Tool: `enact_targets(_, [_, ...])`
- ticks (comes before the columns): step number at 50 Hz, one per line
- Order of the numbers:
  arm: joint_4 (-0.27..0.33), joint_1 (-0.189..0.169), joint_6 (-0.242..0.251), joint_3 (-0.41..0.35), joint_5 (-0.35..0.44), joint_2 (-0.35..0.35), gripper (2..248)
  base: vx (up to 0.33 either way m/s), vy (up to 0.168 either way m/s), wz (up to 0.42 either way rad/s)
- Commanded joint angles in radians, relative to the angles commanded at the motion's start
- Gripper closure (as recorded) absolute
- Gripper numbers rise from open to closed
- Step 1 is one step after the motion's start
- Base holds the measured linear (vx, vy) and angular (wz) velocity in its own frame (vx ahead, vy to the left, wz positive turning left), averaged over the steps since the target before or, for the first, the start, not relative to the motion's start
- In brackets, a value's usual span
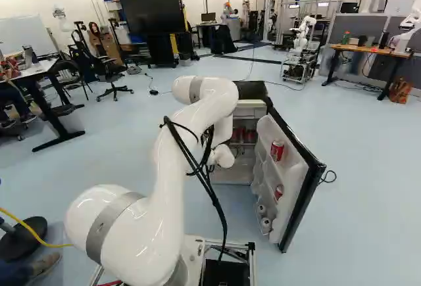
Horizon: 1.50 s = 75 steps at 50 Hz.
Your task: Grab a drink from the fridge
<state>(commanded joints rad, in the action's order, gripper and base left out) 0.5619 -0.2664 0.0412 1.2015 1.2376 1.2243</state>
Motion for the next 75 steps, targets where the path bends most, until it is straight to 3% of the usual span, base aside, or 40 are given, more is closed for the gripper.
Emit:
enact_targets(38, [-0.004, -0.028, 0.000, -0.310, 0.000, -0.240, 161, 0.000, 0.000, 0.000])
enact_targets(75, [-0.090, -0.074, 0.000, -0.577, 0.047, -0.471, 161, 0.000, 0.000, 0.000])
